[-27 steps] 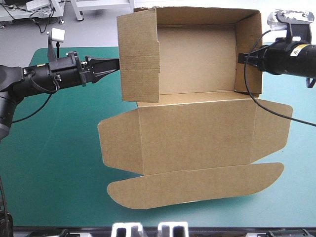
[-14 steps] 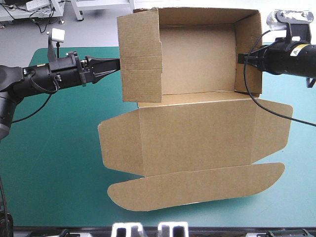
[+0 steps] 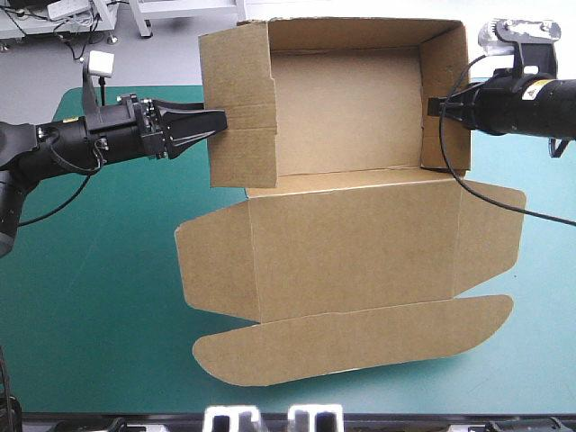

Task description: Fold the box

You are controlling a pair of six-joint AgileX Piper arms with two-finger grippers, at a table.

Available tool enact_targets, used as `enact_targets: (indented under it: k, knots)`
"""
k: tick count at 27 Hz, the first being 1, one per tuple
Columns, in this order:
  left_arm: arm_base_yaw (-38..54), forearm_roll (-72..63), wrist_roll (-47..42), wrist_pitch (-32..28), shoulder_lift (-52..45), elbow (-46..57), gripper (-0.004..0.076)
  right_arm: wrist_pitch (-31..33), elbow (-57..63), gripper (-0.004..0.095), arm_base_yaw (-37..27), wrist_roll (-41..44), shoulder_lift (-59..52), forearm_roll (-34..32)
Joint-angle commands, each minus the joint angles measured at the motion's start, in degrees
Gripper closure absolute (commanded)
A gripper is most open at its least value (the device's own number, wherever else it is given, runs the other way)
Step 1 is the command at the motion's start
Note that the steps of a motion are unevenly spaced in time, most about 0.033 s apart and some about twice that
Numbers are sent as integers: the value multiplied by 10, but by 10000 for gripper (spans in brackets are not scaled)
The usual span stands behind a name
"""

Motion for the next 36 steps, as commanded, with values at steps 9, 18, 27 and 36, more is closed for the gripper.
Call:
enact_targets:
  k: [9, 18, 27, 36]
  knots:
    - [-3, 9, -5, 11, -18, -17, 243, -56, -17, 906, 89, 57, -15, -71]
    - [-3, 147, -57, -32, -18, -17, 248, -69, -17, 906, 221, 172, -15, -218]
    - [-67, 304, -130, -124, -16, -17, 334, -72, -17, 906, 313, 237, -1, -265]
    - [-76, 341, -184, -181, -2, -17, 732, -69, -17, 906, 362, 272, 7, -282]
